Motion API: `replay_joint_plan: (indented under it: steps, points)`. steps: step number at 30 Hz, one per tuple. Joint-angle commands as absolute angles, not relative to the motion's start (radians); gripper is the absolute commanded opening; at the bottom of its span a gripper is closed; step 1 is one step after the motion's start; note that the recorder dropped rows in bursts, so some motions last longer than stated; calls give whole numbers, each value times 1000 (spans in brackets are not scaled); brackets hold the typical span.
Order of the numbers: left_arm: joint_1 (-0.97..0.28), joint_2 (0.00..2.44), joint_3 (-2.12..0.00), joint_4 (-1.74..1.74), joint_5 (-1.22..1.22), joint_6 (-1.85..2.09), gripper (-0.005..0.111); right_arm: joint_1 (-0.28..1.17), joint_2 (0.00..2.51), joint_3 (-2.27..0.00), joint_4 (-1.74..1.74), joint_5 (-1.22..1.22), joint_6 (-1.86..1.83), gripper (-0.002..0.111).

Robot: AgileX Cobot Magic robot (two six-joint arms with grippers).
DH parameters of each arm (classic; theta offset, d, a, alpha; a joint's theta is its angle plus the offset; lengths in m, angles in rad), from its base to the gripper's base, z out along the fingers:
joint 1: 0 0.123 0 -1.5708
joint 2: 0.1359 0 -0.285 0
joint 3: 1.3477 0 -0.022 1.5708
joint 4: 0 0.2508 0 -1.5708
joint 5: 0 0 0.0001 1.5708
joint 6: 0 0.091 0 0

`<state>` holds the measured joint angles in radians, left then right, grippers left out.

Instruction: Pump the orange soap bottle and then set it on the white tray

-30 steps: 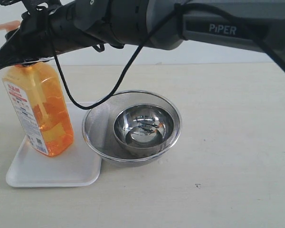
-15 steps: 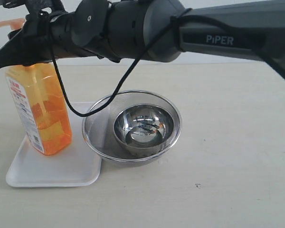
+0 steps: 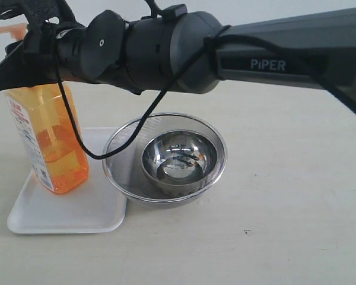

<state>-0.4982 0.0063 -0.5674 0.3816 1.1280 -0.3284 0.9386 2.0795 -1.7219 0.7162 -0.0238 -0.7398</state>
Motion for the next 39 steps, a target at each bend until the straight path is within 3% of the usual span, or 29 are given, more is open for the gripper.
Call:
replay_joint_plan:
  steps: [1, 26, 39]
  points:
    - [-499, 0, -563, 377, 1129, -322, 5, 951, 2070, -1721, 717, -50, -752, 0]
    - [-499, 0, -563, 377, 1133, -318, 5, 959, 2059, -1721, 703, 14, -992, 0]
    - [-499, 0, -563, 377, 1160, -314, 5, 975, 2061, -1602, 843, -223, -910, 0]
